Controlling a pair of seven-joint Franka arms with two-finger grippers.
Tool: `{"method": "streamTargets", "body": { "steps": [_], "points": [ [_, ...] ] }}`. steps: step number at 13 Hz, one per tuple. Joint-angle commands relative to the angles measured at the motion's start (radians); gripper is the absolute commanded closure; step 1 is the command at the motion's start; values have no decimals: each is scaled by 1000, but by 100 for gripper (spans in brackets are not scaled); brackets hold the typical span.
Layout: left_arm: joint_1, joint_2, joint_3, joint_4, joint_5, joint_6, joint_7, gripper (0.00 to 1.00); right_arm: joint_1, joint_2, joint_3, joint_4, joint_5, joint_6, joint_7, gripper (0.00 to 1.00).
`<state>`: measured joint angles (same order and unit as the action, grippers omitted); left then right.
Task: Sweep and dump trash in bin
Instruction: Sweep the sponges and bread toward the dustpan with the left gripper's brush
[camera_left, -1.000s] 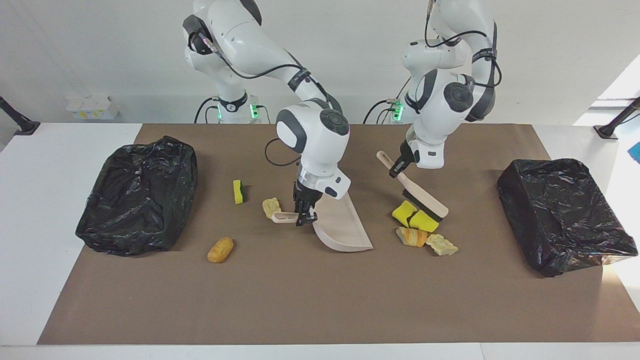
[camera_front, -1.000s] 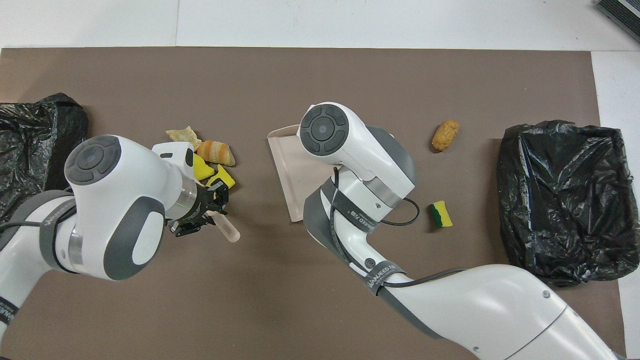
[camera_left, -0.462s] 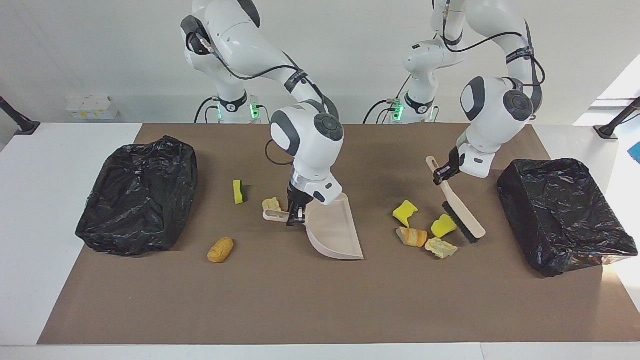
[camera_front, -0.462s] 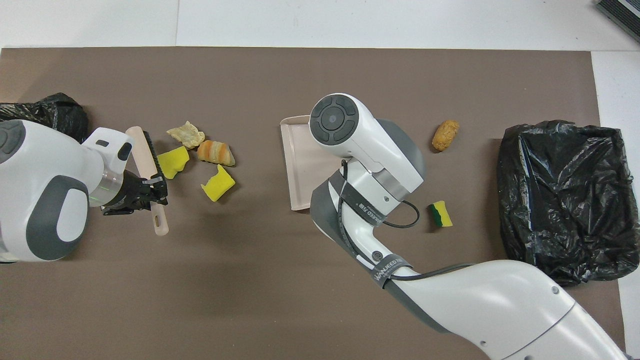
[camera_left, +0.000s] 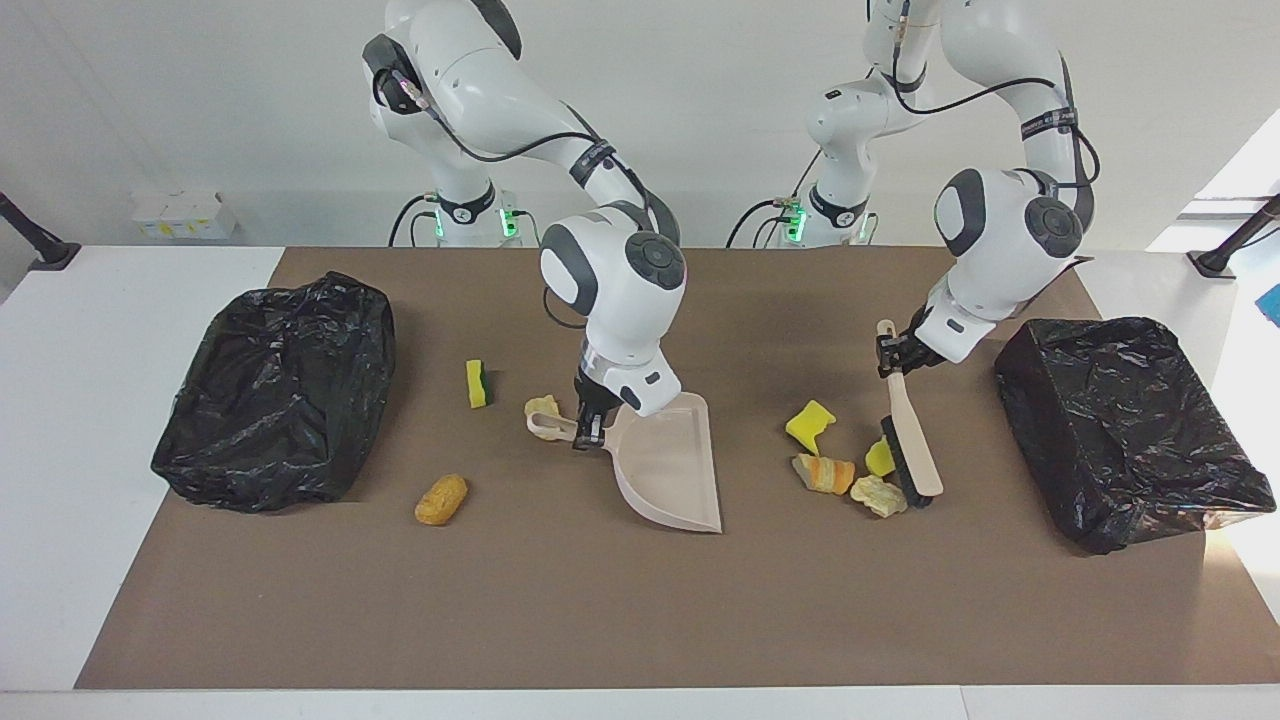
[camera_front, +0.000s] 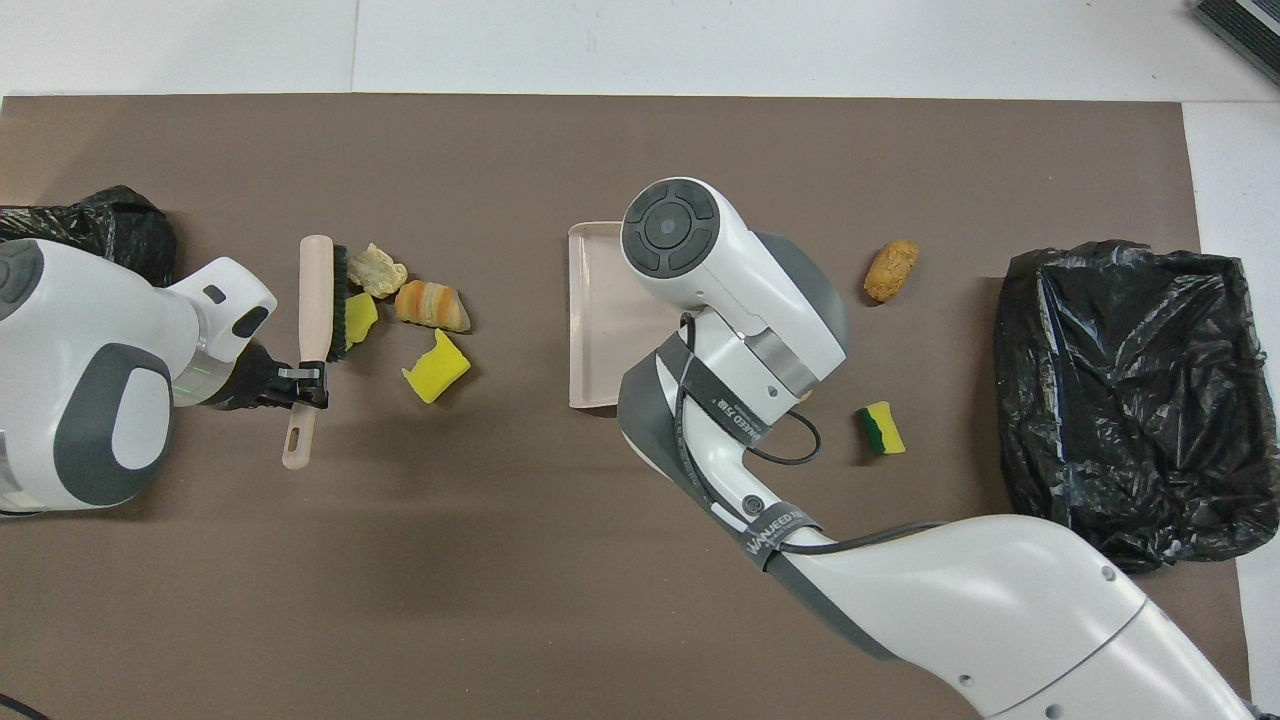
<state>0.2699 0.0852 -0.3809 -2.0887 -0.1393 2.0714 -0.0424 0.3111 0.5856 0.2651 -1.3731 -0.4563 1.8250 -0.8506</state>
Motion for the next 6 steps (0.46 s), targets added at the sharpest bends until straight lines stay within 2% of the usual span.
{"method": "streamTargets", "body": {
  "steps": [1,6],
  "points": [
    [-26,25,-13,-5,14,50,-8,100,14,7,2,28,15,-33,30,100],
    [-213,18,-16,12,4,36,-239,100,11,6,5,20,21,-39,13,100]
  ]
}}
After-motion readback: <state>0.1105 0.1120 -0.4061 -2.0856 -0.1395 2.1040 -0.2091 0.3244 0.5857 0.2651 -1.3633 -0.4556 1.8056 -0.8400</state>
